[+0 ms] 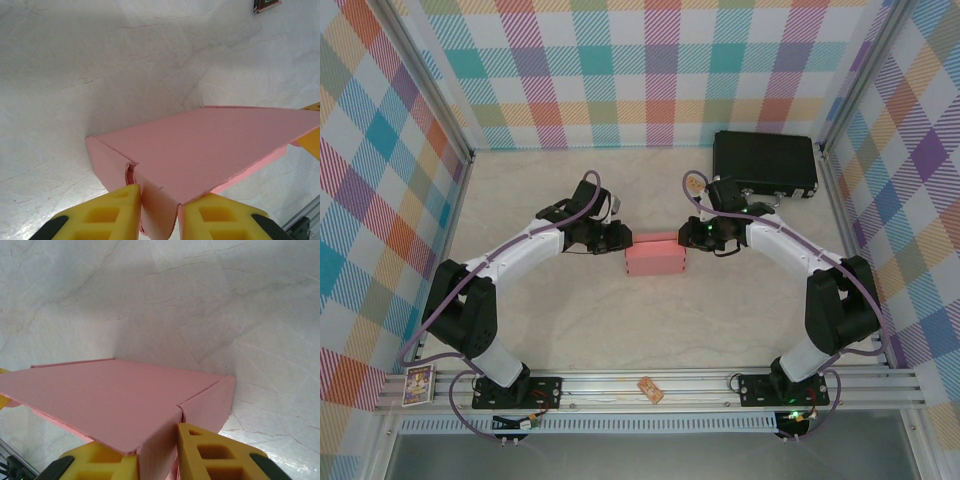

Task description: Fold the paper box

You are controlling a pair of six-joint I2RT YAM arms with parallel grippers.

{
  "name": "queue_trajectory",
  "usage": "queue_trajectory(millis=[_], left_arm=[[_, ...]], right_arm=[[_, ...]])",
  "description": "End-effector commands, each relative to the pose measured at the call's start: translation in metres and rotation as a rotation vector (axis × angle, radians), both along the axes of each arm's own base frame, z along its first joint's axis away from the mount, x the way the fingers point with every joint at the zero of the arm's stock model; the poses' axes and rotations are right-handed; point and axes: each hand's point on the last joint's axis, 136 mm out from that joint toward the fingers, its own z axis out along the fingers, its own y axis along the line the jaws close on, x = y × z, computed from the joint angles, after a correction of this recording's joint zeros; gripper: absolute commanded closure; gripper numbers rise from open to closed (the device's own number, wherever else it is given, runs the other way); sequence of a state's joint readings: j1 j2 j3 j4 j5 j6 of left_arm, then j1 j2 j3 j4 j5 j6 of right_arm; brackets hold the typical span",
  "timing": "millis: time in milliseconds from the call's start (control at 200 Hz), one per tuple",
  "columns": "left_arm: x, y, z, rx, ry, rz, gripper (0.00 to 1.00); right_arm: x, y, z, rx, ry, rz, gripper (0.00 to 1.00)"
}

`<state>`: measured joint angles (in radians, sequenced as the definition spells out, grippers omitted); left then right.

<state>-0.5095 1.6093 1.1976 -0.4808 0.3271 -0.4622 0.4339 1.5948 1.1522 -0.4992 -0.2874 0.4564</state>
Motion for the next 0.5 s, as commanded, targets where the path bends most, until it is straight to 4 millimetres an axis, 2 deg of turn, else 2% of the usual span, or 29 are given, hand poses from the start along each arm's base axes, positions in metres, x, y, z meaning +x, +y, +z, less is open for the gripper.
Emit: queue_trajectory(millis=[0,160,380,495], left_arm=[[-0.005,-0.003,0.000,0.017,0.008,-0.025,0.75],[-0.008,-0.002,-0.006,0.022,0.021,-0.027,0.77],[-0.011,0.000,-0.012,0.035,0.034,-0.029,0.86],[-0.014,0.002,-0.015,0.050,0.039,-0.034,0.86]], right_arm=[[-0.005,0.001,-0.004,-0.026,0.017,0.022,0.76],[-0.006,0.000,-0.005,-0.039,0.017,0.025,0.78],[-0.009,-0.001,-0.008,-0.075,0.019,0.032,0.80],[-0.010,-0.004,-0.009,-0.099,0.016,0.033,0.80]])
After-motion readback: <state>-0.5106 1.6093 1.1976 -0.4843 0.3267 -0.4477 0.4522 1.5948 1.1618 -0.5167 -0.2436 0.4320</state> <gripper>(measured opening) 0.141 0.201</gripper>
